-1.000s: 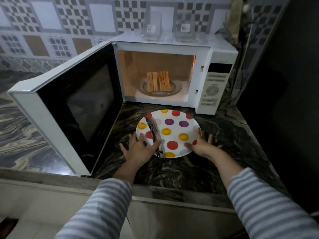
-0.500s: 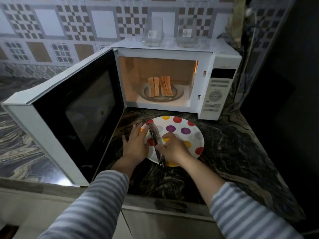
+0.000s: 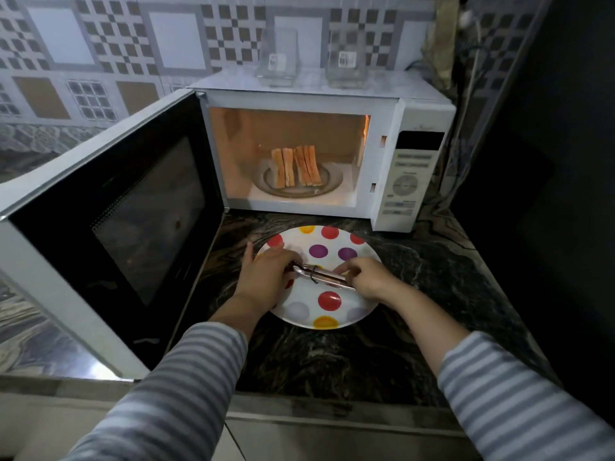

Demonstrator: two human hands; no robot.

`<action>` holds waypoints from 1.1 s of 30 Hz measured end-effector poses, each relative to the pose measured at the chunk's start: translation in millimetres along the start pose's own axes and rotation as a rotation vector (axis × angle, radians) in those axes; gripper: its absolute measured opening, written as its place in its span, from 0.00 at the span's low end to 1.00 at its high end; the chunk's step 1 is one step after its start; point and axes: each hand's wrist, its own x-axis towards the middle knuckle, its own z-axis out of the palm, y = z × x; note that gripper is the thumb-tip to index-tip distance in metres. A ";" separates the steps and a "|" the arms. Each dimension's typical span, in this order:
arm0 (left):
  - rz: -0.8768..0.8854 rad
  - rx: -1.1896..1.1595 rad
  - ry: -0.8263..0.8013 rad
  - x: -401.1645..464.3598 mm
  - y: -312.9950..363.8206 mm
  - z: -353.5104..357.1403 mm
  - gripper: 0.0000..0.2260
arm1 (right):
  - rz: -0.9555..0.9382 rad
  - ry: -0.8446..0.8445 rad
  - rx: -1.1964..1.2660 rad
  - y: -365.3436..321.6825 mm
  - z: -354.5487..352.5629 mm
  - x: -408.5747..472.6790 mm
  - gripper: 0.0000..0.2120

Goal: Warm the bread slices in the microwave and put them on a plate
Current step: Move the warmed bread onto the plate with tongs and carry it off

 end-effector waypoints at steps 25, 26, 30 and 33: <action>-0.085 -0.061 0.026 -0.8 7.1 1.2 0.09 | -0.157 0.335 -0.436 35.3 -15.2 -37.4 0.26; -0.088 -0.067 0.029 -0.8 6.6 1.8 0.09 | -0.207 0.339 -0.445 30.2 -12.6 -35.5 0.26; -0.091 -0.056 0.040 -1.6 4.2 4.0 0.10 | -0.330 0.254 -0.447 6.0 4.0 -24.1 0.25; -0.075 -0.037 0.041 -1.8 4.0 2.4 0.10 | -0.314 0.207 -0.450 -0.1 14.4 -17.0 0.22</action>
